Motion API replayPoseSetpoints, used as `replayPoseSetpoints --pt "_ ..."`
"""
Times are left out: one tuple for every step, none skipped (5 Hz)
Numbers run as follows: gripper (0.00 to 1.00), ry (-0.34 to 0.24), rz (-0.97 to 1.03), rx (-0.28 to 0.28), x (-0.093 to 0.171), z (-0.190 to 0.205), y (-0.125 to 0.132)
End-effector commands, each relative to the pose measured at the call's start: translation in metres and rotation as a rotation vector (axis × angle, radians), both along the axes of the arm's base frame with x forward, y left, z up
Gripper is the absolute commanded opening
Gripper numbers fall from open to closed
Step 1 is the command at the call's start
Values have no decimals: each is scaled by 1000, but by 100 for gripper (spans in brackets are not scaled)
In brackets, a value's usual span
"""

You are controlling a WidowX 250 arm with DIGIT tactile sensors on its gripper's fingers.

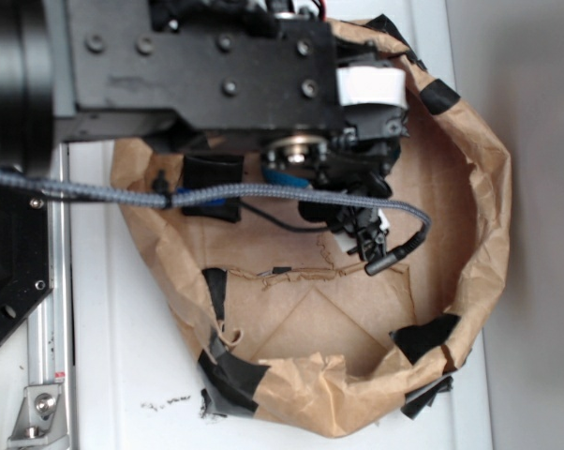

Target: Grab the plastic pickle.

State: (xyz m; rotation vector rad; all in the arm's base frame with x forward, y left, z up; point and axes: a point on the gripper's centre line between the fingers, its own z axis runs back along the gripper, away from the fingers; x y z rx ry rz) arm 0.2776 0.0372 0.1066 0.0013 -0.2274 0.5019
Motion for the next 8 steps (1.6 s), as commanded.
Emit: replayPoseSetpoints --pt "100 -50 -2 7 3 14 5" --pt "100 -50 -2 7 3 14 5" --pt "100 -66 22 -14 20 -14 -1" --pt "100 -31 -13 -16 34 -36 -10" --pt "100 9 -20 -22 39 -56 -7" --pt "100 60 -47 14 46 -69 -2" --pt "0 52 -45 -1 47 -66 3" --pt "0 56 -99 -12 50 -52 4"
